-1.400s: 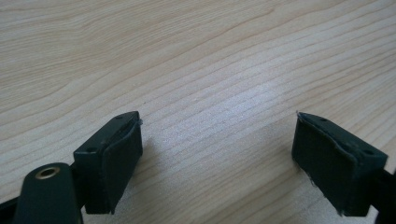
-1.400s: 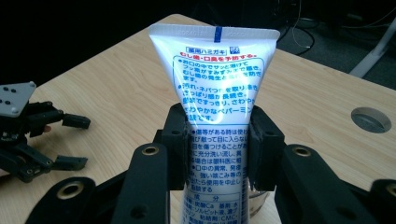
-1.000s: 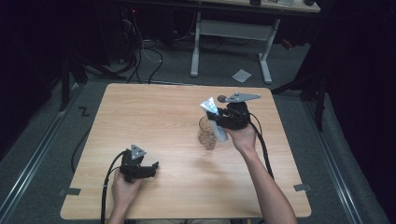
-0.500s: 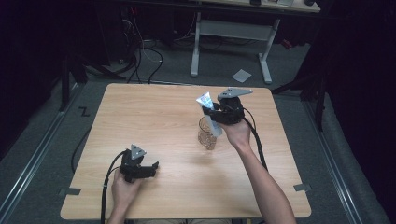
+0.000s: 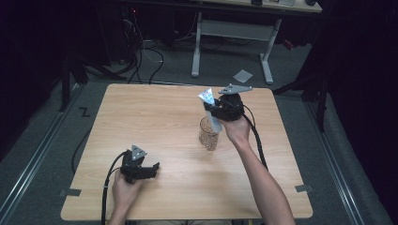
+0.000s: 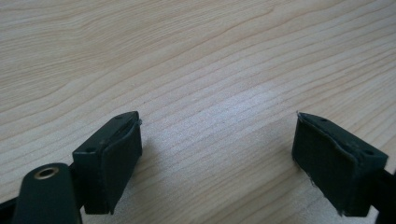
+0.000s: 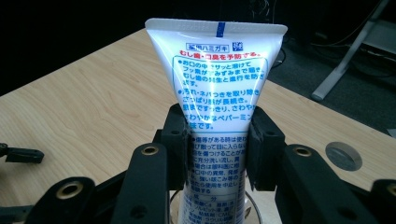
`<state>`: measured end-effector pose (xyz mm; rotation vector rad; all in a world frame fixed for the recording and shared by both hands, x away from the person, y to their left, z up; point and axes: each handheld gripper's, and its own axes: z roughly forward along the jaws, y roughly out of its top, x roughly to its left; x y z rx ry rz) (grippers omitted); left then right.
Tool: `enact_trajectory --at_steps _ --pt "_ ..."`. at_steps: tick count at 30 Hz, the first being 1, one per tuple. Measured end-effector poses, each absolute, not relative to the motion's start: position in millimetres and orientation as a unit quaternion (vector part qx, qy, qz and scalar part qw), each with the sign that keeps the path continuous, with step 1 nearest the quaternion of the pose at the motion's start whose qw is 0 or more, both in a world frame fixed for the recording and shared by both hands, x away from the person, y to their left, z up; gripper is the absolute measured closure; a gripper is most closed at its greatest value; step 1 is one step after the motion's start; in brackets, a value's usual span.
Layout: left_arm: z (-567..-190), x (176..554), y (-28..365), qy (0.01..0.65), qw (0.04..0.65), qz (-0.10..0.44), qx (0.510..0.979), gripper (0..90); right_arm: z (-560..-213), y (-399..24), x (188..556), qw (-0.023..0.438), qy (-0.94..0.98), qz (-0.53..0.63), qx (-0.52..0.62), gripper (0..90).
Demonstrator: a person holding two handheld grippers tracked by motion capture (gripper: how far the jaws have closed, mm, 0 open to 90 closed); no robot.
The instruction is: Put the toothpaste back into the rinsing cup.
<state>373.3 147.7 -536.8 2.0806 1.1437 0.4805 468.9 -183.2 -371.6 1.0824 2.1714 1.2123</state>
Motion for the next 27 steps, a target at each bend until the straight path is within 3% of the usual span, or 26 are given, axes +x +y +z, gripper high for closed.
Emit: enact_trajectory --at_steps 27 --pt "-537 373 148 0.442 0.352 0.186 0.804 16.3 -382 -182 483 0.221 0.781 0.424 0.402 64.7"
